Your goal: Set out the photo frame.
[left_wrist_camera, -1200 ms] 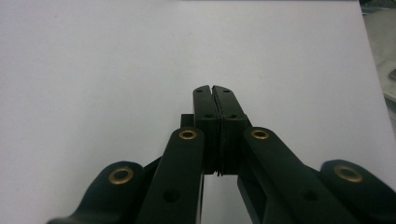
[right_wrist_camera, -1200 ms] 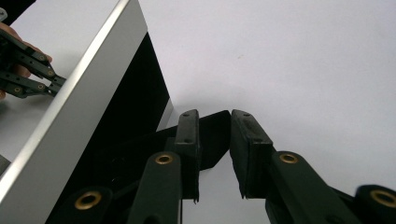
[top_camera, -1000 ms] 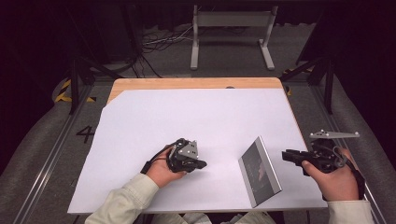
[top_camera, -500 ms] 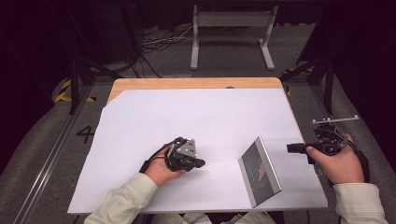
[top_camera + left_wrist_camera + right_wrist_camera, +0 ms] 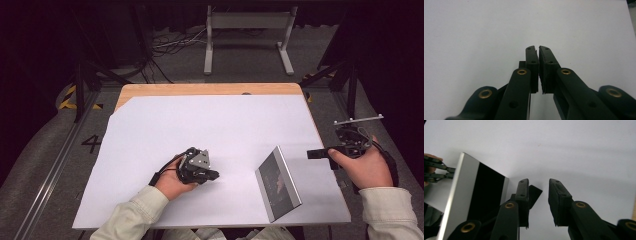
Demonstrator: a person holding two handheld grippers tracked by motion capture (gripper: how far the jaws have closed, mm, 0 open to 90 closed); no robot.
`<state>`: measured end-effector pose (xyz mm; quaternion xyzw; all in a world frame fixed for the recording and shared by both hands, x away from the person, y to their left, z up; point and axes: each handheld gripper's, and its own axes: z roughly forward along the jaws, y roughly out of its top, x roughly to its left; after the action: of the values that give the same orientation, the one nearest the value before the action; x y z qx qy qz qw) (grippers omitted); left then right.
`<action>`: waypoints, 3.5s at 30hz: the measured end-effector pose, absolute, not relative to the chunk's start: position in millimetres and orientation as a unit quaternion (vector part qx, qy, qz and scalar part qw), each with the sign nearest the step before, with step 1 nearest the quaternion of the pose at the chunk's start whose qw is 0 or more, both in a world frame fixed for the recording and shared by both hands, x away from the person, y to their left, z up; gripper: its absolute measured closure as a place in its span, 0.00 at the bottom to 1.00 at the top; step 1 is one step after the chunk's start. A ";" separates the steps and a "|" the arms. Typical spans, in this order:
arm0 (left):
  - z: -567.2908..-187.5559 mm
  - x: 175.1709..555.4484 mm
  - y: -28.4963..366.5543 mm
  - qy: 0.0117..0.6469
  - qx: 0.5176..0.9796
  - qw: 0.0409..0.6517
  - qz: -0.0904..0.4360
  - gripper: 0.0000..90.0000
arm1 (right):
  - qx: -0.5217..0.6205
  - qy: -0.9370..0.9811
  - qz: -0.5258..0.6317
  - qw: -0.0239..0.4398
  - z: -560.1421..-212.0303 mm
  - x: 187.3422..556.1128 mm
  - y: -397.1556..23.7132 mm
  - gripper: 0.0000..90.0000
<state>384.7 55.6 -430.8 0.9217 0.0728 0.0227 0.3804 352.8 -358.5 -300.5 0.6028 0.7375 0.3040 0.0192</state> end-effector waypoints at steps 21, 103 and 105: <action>-432.0 384.2 56.3 0.075 0.923 0.377 0.022 0.96 | 0.619 0.737 0.271 -0.027 -285.2 350.3 -336.7 0.76; -434.4 384.7 60.0 0.081 0.924 0.373 0.019 0.96 | 0.578 0.793 0.193 0.001 -296.8 334.0 -258.8 0.93; -434.2 384.4 62.7 0.086 0.923 0.374 0.020 0.96 | 0.572 0.797 0.193 0.009 -292.6 335.8 -258.2 0.93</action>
<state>384.4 62.7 -434.2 0.9233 0.0855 0.0200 0.3740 335.8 -258.2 -292.6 0.5724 0.7969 0.1928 0.0094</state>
